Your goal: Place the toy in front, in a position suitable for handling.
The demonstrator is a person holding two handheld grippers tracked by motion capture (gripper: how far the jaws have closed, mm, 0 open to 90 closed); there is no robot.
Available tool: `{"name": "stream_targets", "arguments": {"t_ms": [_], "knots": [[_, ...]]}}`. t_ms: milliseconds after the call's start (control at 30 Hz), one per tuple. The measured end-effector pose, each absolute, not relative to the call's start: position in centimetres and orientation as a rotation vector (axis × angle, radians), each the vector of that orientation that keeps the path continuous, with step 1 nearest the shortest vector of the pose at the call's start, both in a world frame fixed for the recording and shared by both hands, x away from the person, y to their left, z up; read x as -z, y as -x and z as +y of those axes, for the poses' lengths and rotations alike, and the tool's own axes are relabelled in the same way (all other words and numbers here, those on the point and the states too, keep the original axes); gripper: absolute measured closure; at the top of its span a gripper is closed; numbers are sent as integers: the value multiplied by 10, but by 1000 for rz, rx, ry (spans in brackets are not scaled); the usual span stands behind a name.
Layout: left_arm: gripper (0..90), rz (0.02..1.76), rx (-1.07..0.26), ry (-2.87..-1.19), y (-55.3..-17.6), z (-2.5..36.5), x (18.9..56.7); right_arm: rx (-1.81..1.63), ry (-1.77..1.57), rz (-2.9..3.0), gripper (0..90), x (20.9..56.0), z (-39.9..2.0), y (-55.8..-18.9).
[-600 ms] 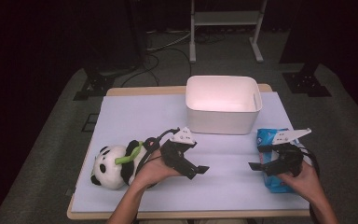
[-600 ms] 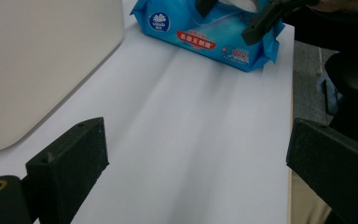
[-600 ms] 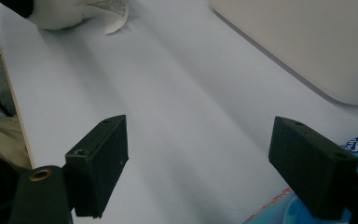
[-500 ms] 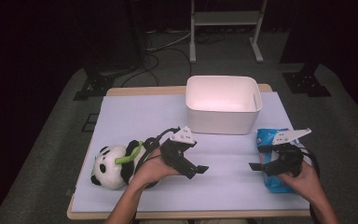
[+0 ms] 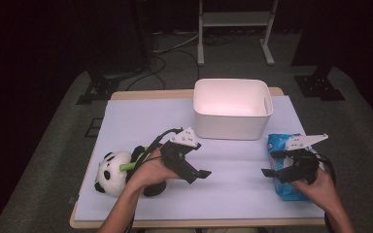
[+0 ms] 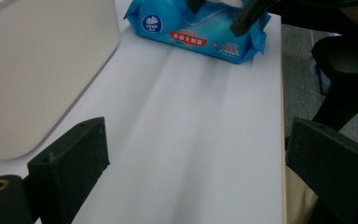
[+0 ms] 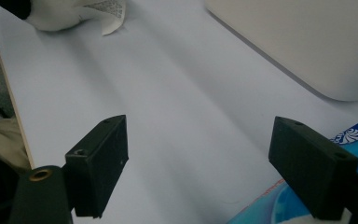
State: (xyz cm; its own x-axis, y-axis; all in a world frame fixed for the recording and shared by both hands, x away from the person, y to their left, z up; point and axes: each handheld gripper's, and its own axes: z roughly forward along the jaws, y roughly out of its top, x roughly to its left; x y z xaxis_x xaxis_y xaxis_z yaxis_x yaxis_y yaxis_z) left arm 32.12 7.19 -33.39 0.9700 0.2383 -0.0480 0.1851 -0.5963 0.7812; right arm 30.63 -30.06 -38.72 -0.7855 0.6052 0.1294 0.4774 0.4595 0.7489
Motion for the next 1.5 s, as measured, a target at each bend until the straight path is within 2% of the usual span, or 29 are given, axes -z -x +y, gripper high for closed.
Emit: {"name": "stream_targets", "arguments": {"t_ms": [1500], "knots": [[53,334,-111,-2235,-327,142,303,-1241,-956,2544,184,384,-299,-307]]}}
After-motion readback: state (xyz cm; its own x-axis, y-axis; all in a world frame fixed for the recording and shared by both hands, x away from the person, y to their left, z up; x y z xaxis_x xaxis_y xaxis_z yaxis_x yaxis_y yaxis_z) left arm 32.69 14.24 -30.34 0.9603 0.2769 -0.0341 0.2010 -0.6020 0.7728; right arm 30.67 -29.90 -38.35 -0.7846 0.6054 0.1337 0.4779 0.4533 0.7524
